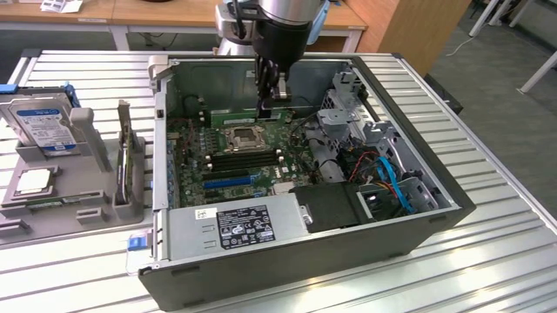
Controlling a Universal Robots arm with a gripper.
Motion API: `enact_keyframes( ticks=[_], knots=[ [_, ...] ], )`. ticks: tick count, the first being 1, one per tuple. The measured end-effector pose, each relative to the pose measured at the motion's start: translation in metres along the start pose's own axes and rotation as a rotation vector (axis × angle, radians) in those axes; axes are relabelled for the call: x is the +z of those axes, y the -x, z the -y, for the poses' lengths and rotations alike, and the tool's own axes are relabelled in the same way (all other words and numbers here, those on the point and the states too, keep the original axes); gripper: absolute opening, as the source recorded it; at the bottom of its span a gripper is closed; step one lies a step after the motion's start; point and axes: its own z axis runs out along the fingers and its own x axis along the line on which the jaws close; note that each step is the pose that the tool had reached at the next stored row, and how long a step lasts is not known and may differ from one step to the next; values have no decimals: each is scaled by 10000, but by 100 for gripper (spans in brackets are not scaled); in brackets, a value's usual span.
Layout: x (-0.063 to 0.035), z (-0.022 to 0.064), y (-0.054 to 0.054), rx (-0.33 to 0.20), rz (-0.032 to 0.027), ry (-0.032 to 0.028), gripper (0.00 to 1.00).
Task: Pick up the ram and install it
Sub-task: 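Insert the ram into the slot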
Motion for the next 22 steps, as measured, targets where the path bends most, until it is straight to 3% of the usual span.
enact_keyframes(
  ticks=[22],
  knots=[
    [262, 15, -6, 9, 0, 0, 11]
  ],
)
